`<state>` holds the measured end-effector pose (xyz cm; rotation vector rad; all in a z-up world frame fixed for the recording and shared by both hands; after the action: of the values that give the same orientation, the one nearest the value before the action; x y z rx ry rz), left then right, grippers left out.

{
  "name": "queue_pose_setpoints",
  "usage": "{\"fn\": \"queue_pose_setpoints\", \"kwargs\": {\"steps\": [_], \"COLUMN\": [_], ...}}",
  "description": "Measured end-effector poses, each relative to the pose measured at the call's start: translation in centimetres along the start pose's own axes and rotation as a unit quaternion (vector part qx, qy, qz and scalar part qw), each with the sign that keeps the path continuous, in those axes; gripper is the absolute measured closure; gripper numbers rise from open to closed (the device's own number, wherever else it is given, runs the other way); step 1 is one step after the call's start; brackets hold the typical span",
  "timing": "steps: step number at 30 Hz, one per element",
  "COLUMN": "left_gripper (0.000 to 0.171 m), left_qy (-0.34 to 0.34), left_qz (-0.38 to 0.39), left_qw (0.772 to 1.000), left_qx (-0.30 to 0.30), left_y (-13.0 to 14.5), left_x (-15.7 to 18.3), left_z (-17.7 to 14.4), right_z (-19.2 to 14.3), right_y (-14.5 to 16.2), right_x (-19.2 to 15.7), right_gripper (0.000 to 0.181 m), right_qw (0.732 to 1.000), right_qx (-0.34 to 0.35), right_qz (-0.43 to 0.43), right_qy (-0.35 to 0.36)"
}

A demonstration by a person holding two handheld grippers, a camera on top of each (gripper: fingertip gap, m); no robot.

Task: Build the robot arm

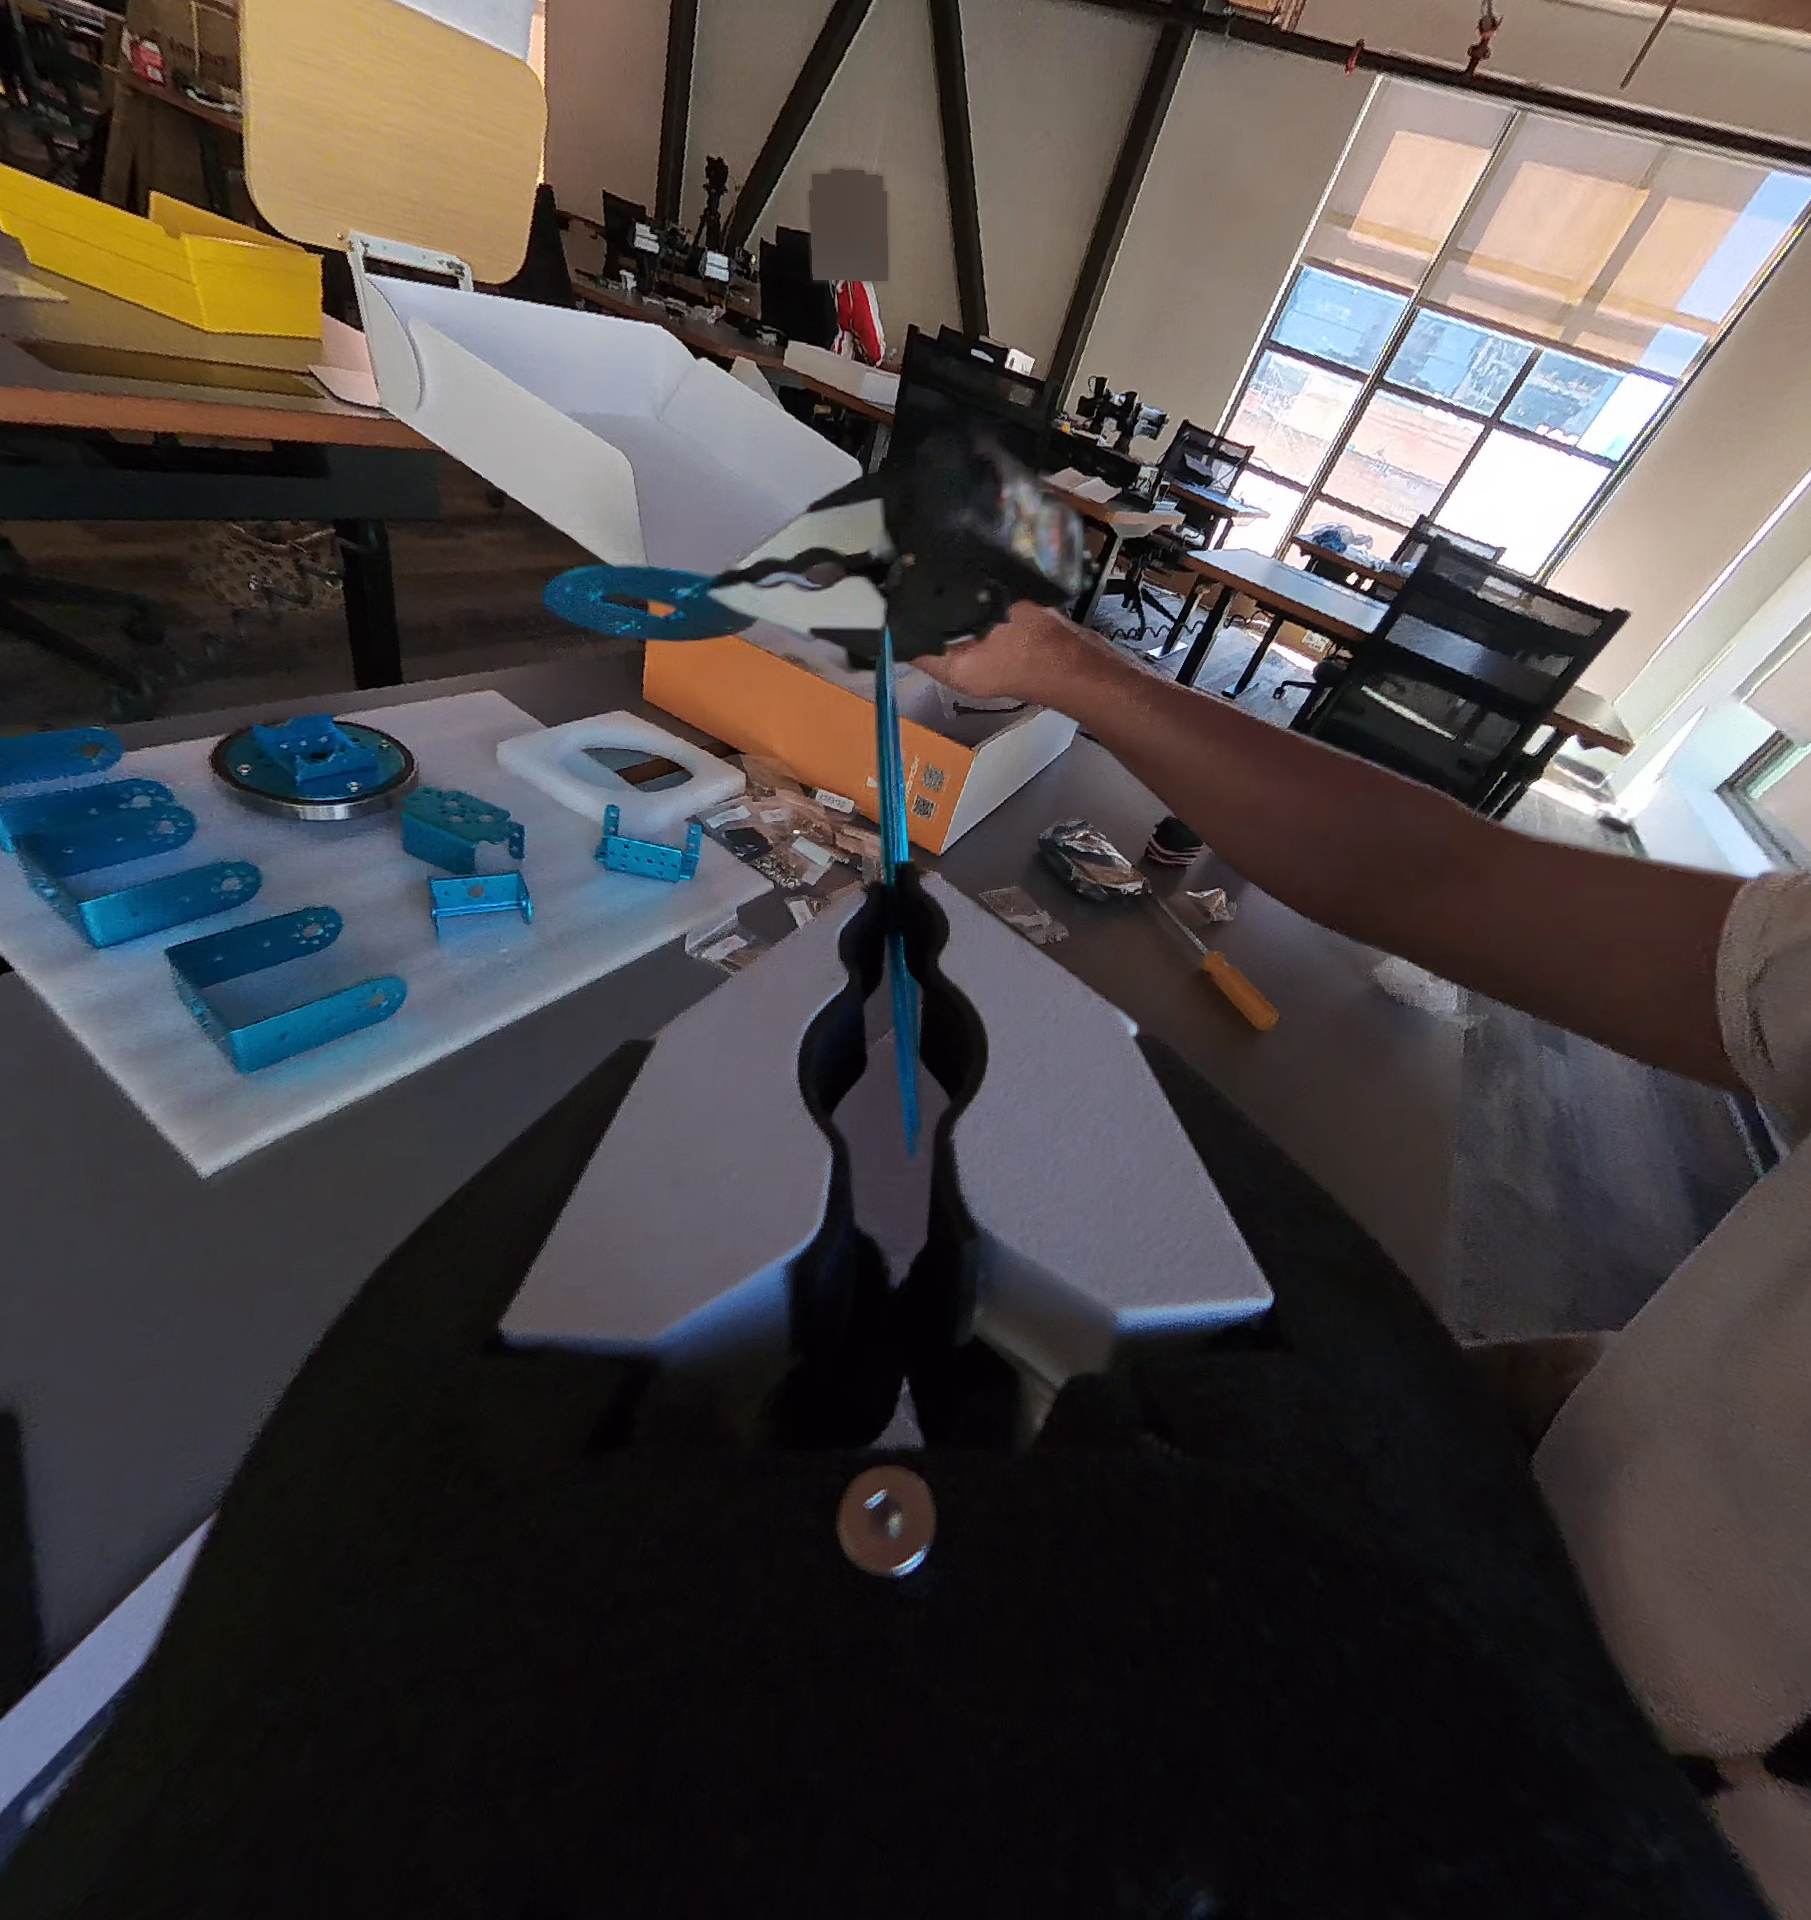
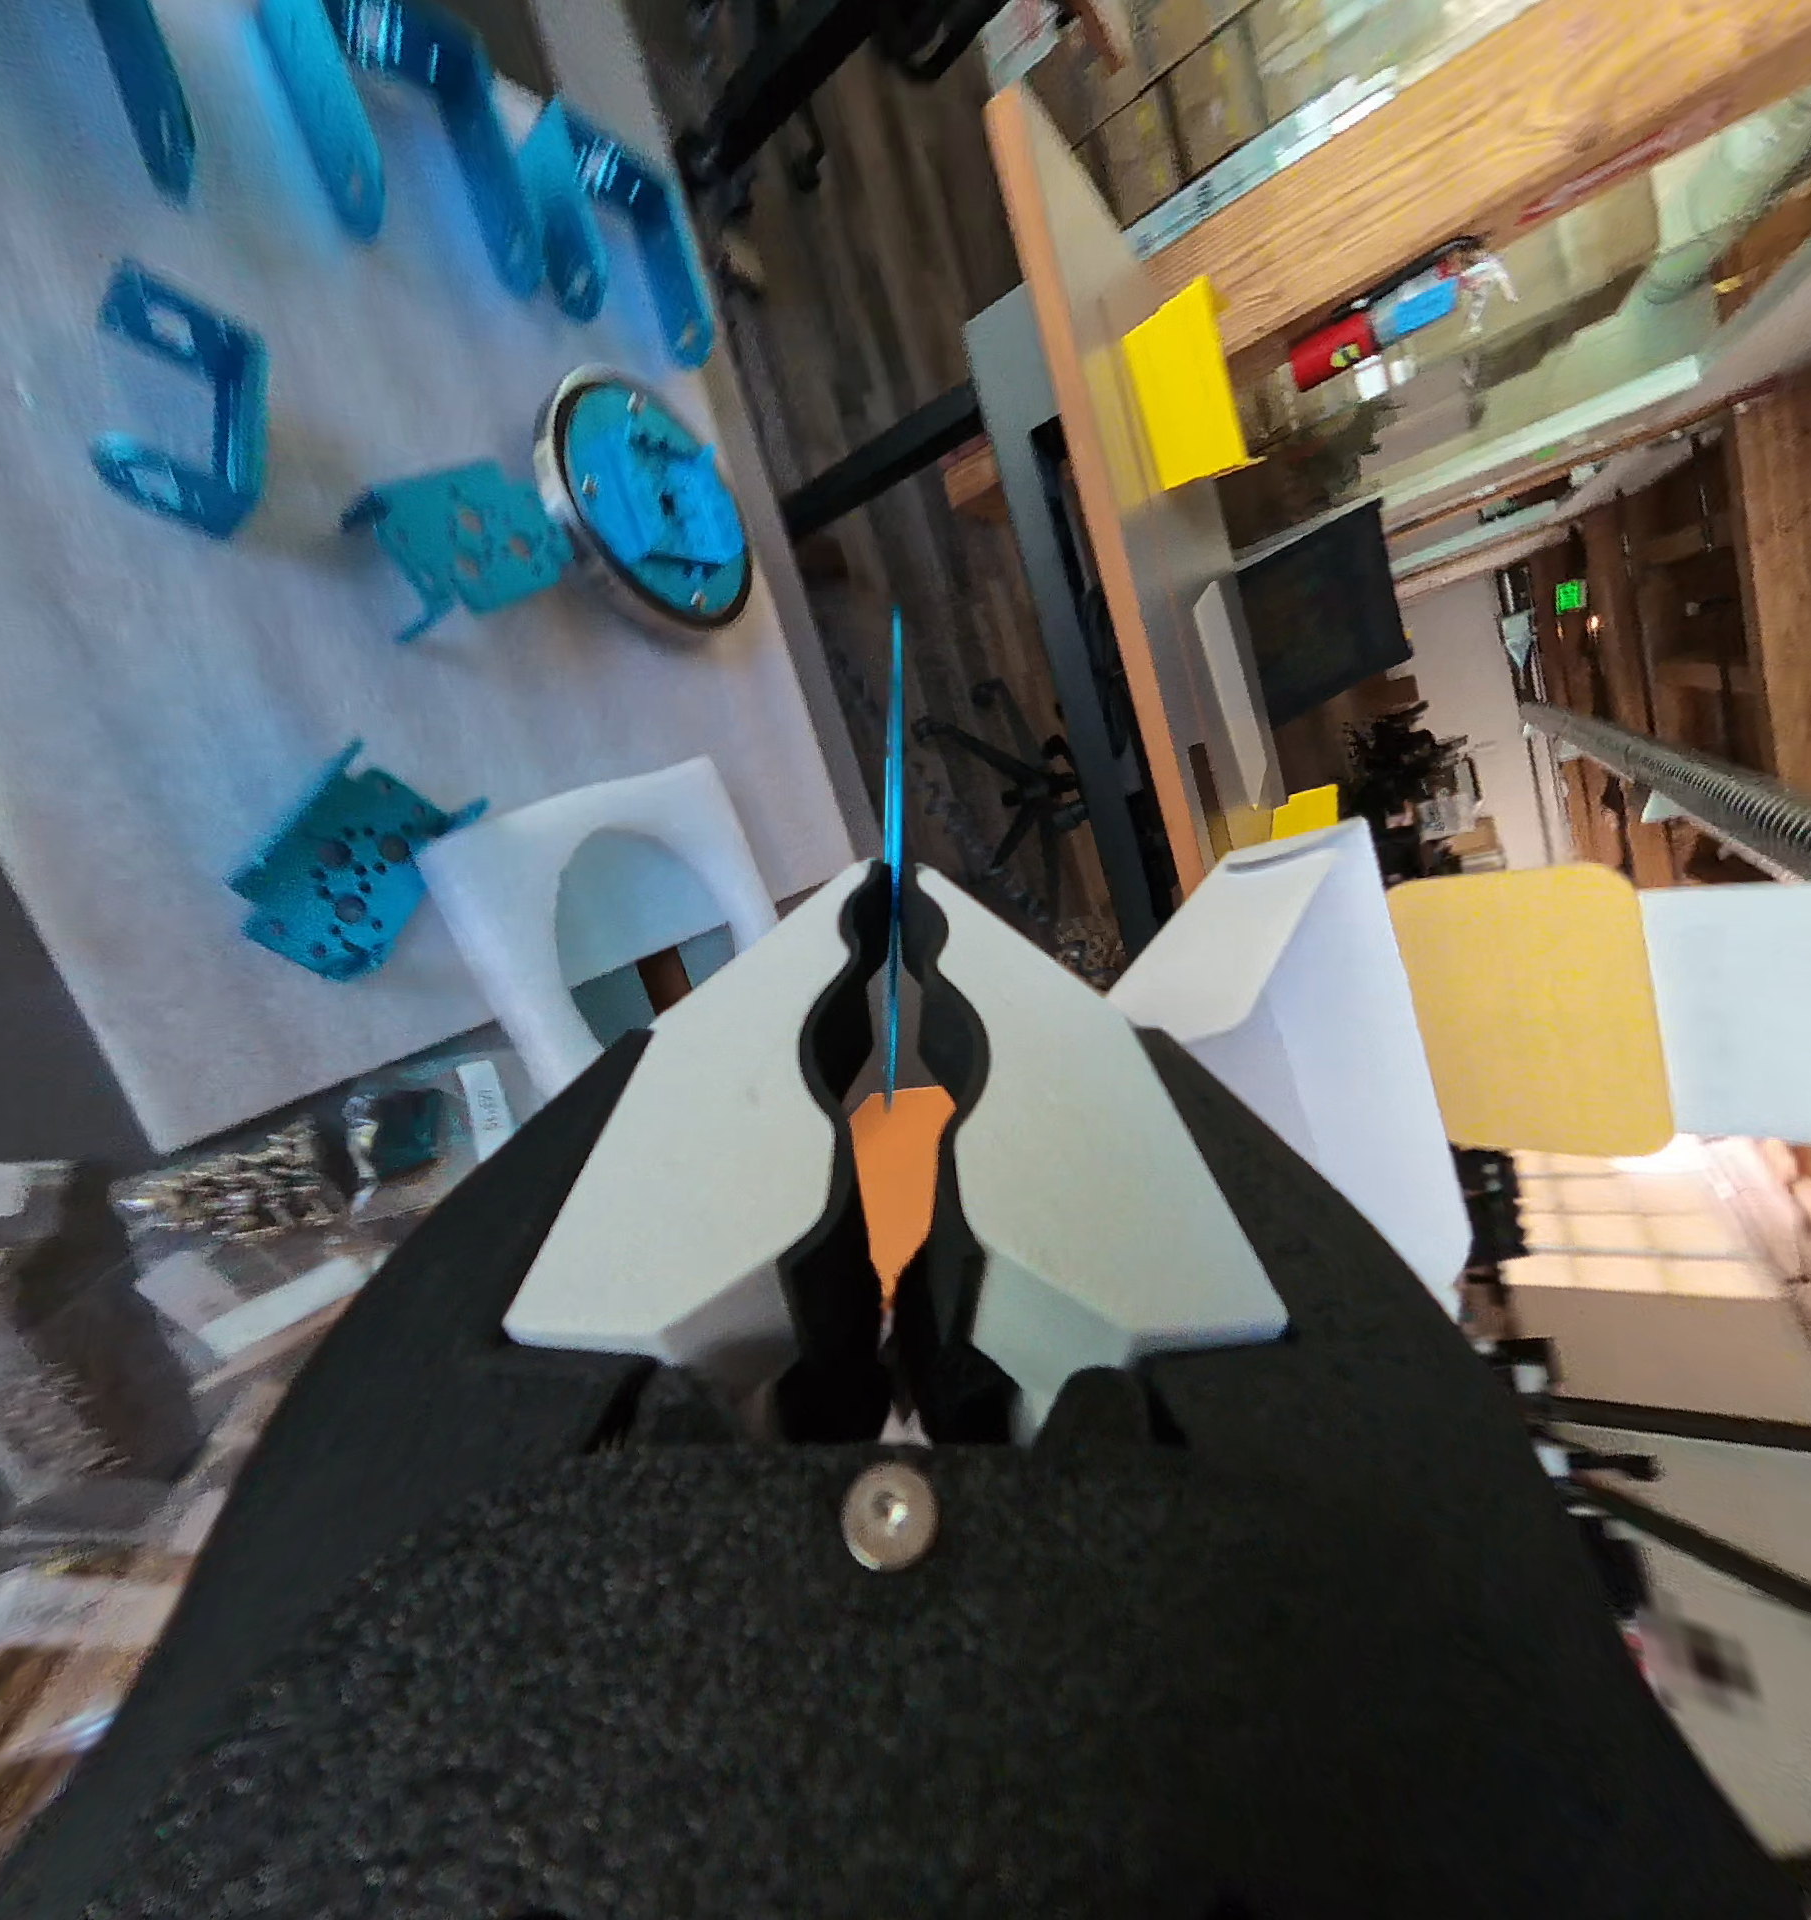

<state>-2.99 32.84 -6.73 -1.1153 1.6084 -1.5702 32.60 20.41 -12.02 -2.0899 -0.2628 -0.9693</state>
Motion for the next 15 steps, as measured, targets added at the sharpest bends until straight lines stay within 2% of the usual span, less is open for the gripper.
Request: {"fn": "queue_pose_setpoints", "kwargs": {"steps": [3,6,10,13,15], "left_gripper": [0.17,0.171,0.17,0.17,0.17], "left_qy": [0.002,-0.003,-0.002,-0.007,-0.019], "left_qz": [-0.042,-0.109,-0.233,-0.296,-0.332], "left_qw": [0.999,0.994,0.972,0.954,0.939], "left_qx": [0.007,0.007,-0.01,-0.053,-0.087], "left_y": [-0.9,-1.6,-0.8,0.7,2.1], "left_x": [-1.9,-5.6,-11.4,-14.6,-16.2], "left_z": [3.9,10.0,21.1,29.4,33.6], "right_z": [-6.6,-14.3,-22.8,-26.6,-28.3], "right_y": [-1.1,-0.7,1.2,2.2,2.5], "right_x": [1.1,-0.7,-5.9,-11.0,-13.8], "right_gripper": [0.181,0.181,0.181,0.181,0.181], "right_qw": [0.995,0.986,0.971,0.955,0.949], "right_qx": [0.055,0.088,0.117,0.135,0.138], "right_qz": [0.082,0.135,0.2,0.259,0.274], "right_qy": [0.02,0.033,0.057,0.052,0.076]}}
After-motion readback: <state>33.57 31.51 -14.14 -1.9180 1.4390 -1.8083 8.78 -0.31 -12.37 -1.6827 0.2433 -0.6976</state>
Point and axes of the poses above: each gripper's, where its closed fingertips meet, z out along the fingers, y out of its underside, x = y × z across the jaws, the point moved 5 cm from there along -z, back along the fingers, and after that the axes turned 10 degrees about z, right-handed, at the moved point
